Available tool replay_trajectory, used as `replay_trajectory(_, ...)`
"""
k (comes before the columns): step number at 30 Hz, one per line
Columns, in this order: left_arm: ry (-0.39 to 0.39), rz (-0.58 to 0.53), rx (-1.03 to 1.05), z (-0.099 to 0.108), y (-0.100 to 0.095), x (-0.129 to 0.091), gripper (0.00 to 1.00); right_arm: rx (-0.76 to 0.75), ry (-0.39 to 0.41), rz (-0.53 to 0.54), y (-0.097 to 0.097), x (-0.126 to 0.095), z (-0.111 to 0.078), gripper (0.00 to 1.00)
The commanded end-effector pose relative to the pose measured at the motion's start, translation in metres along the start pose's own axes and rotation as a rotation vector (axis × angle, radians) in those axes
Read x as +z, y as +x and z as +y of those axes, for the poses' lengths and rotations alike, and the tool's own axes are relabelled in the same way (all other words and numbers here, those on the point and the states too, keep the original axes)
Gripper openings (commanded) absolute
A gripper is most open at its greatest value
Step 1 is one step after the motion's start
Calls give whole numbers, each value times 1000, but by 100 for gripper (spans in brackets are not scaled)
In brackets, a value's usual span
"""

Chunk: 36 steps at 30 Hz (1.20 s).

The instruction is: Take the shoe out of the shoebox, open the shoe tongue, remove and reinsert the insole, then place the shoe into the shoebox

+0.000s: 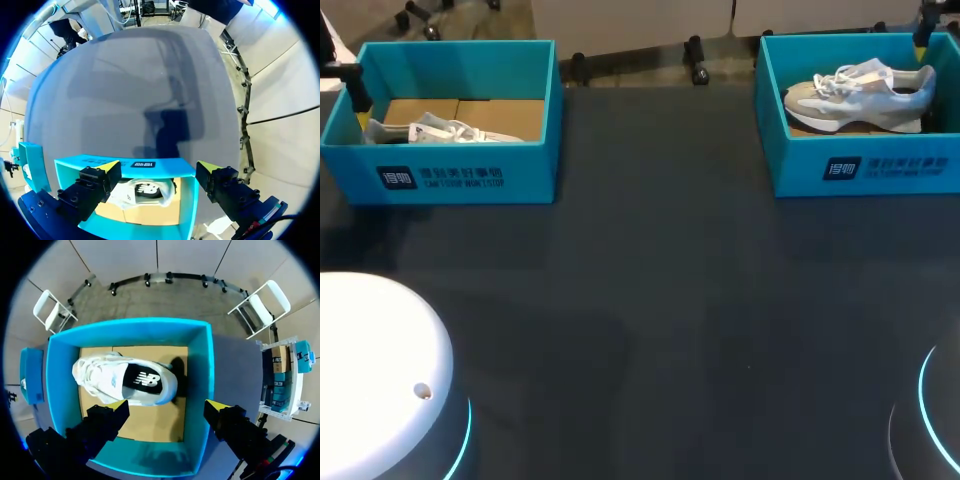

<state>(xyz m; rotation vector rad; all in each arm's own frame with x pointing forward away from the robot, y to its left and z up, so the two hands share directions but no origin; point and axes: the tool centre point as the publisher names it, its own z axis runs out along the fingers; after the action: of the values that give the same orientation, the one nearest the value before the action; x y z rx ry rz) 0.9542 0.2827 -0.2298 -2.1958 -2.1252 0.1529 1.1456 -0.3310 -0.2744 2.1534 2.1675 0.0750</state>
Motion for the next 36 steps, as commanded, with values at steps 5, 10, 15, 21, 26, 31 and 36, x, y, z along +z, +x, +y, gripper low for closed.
replay_trajectory(5, -3, 1, 1, -2, 0, 0, 100, 39, -19, -7, 5, 22, 6, 50)
replay_trajectory(10, -3, 1, 1, -2, 0, 0, 100, 48, -19, 3, 6, 31, 6, 49)
replay_trajectory(15, -3, 1, 1, -2, 0, 0, 100, 54, 4, -19, 2, 37, 7, 49)
replay_trajectory(21, -3, 1, 1, -2, 0, 0, 100, 58, 14, -29, -1, 43, 9, 49)
replay_trajectory(26, -3, 1, 1, -2, 0, 0, 100, 77, 15, -36, -3, 49, 9, 53)
replay_trajectory(31, -3, 1, 1, -2, 0, 0, 100, 78, 17, -37, -4, 55, 10, 61)
replay_trajectory(36, -3, 1, 1, -2, 0, 0, 100, 78, 21, -28, -5, 64, 11, 57)
